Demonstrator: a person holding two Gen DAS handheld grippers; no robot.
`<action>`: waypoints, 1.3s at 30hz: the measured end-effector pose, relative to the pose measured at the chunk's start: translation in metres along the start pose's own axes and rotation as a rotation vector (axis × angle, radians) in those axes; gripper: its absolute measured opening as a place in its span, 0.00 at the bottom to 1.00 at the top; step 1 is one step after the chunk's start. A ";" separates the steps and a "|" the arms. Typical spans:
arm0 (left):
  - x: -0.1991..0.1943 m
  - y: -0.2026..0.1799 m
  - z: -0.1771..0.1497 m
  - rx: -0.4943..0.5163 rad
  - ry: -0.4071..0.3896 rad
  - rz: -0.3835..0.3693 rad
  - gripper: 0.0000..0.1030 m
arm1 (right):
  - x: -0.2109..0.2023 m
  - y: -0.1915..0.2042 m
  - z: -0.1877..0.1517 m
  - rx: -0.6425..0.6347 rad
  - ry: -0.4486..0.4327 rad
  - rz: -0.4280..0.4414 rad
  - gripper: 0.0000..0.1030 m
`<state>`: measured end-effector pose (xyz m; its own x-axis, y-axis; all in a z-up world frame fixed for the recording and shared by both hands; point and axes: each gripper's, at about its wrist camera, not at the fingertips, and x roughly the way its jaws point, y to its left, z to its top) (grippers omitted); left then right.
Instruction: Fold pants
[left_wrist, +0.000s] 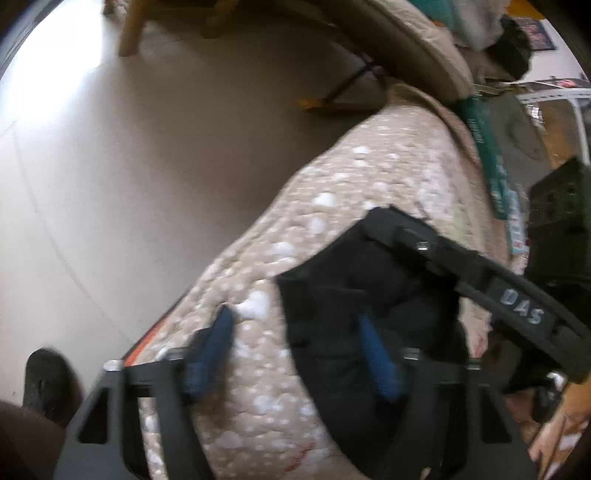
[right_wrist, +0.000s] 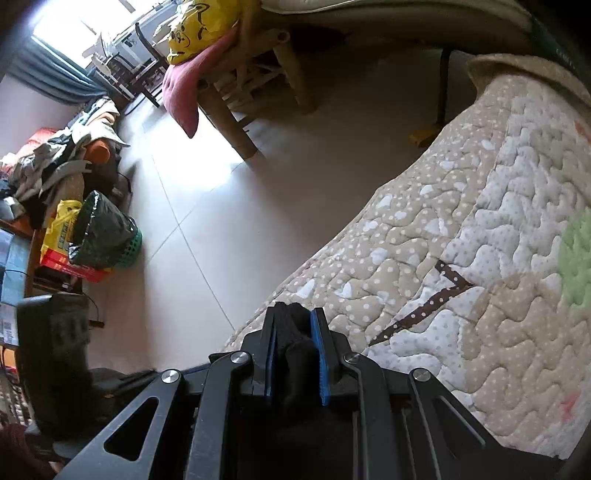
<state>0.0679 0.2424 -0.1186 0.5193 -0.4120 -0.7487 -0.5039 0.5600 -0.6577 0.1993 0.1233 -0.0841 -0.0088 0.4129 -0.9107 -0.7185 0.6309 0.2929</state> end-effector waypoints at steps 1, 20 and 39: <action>-0.002 -0.002 -0.001 0.013 -0.006 -0.007 0.31 | 0.000 -0.001 0.000 0.008 -0.004 0.007 0.18; -0.039 -0.119 -0.083 0.314 -0.053 -0.119 0.15 | -0.124 0.013 -0.067 -0.022 -0.226 -0.026 0.18; -0.037 -0.157 -0.182 0.634 0.062 -0.027 0.33 | -0.250 -0.140 -0.268 0.464 -0.465 -0.330 0.48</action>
<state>0.0025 0.0392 -0.0031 0.4761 -0.4622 -0.7481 0.0256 0.8577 -0.5136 0.1153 -0.2444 0.0245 0.5270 0.3242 -0.7856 -0.2636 0.9411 0.2116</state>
